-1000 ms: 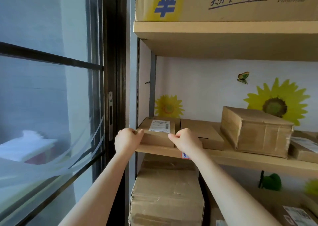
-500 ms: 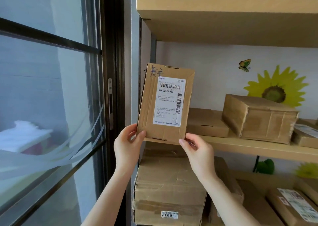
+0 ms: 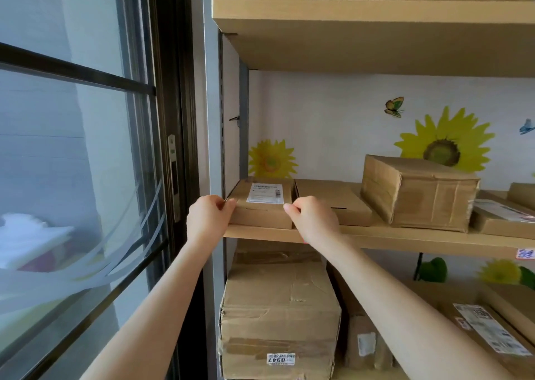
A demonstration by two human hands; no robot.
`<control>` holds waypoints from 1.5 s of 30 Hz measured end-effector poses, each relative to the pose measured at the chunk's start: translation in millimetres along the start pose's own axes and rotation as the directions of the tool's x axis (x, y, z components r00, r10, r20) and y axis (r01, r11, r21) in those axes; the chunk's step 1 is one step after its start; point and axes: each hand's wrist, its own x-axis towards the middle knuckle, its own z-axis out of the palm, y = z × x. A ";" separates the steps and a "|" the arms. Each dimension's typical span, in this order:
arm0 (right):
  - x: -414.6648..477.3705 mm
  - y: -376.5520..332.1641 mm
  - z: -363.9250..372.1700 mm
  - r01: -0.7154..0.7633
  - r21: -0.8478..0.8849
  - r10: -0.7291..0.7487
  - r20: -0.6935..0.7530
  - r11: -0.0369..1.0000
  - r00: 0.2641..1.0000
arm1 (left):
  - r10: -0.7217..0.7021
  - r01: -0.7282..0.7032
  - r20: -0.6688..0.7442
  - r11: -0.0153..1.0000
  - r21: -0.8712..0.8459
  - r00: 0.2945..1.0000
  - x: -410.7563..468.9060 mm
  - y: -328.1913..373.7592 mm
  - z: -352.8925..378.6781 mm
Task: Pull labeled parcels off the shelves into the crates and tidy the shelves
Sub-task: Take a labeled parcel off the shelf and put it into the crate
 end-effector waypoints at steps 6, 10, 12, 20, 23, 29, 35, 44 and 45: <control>6.0 30.5 -28.5 0.005 0.141 0.042 -0.327 0.990 0.944 | 0.319 -0.324 -0.189 0.946 0.007 0.929 -20.9 29.7 7.2; 14.7 72.6 -45.9 -0.132 0.147 0.163 -0.224 0.980 0.961 | 0.487 -0.486 0.017 0.869 0.088 0.873 -33.2 70.6 39.0; 12.9 88.0 -41.3 -0.152 0.077 0.155 -0.034 0.985 0.987 | 0.473 -0.499 0.163 0.798 0.336 0.866 -32.0 86.1 55.5; -3.6 97.4 -43.7 -0.256 0.256 0.256 0.033 0.932 0.966 | 0.326 -0.426 0.287 0.793 0.436 0.901 -28.6 103.1 81.6; -14.3 92.7 -50.6 -0.284 0.540 0.383 -0.077 0.792 0.921 | 0.251 -0.231 0.120 0.960 -0.157 0.961 -37.1 109.3 75.8; -35.6 70.6 -49.4 -0.130 0.794 0.344 -0.104 0.593 0.933 | 0.019 0.304 0.337 0.382 -0.873 0.941 -55.9 130.4 66.5; -25.2 53.6 -82.5 -0.213 0.908 0.244 0.129 0.360 0.961 | 0.460 -0.074 0.267 0.599 -0.797 0.847 -77.5 127.8 63.7; -29.0 71.2 -85.0 -0.140 0.950 0.387 0.022 0.278 0.922 | 0.216 -0.153 0.071 0.854 -0.498 0.974 -73.3 119.6 61.5; -30.4 73.4 -83.6 -0.133 0.948 0.375 0.017 0.288 0.927 | 0.163 -0.064 0.140 0.842 -0.535 0.977 -71.9 118.9 60.9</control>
